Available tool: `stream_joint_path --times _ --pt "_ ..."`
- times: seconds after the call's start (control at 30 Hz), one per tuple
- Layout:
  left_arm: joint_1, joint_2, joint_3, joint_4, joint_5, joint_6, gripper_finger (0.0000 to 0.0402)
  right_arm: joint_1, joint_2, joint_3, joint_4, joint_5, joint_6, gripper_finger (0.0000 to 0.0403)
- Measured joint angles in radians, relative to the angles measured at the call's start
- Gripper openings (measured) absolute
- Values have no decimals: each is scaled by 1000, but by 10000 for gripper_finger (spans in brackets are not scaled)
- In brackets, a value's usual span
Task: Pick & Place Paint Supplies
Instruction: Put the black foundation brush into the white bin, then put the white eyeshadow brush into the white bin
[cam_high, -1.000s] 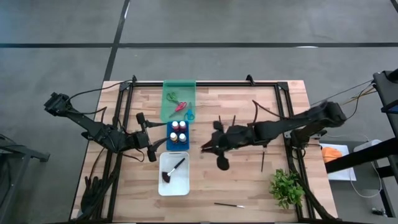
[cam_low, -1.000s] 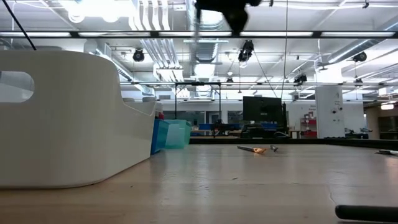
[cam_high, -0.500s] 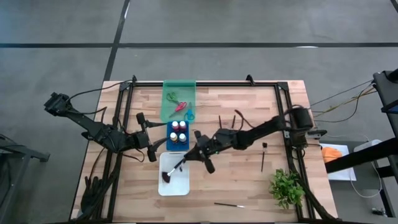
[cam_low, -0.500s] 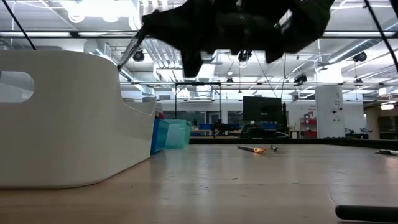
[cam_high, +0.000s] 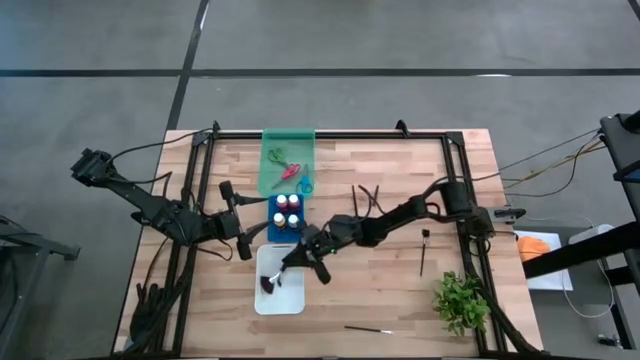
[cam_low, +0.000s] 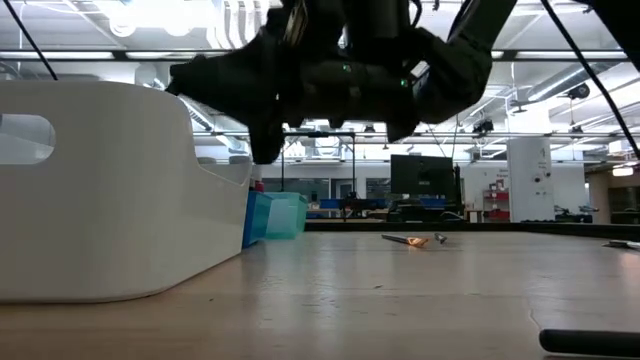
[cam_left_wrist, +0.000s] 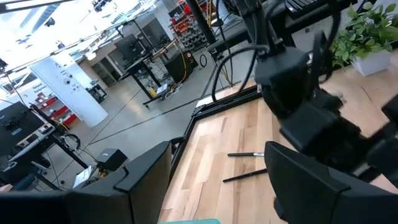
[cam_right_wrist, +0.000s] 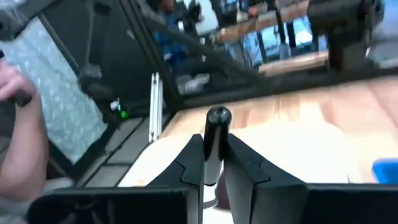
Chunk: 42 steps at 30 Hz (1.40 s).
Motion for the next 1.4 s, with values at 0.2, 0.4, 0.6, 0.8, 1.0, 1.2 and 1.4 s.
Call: stream_joint_path --times 0.2,0.4,0.6,0.8,1.0,1.2,1.4 --pt "1 0 0 -3 0 0 266 4 -5 5 -26 -5 -5 29" --pt "1 0 0 -3 0 0 266 14 -3 9 -59 -4 -16 29" --pt "0 0 0 1 0 0 266 15 -3 9 -67 -2 -5 67" --pt "0 0 0 1 0 0 266 15 -3 9 -96 3 6 160" --pt "0 0 0 1 0 -1 266 15 -6 9 -100 -18 9 204" --pt "0 0 0 1 0 -1 266 11 -69 9 -263 -53 -14 209" --pt "0 0 0 1 0 -1 266 17 -238 7 -709 -51 -128 210"
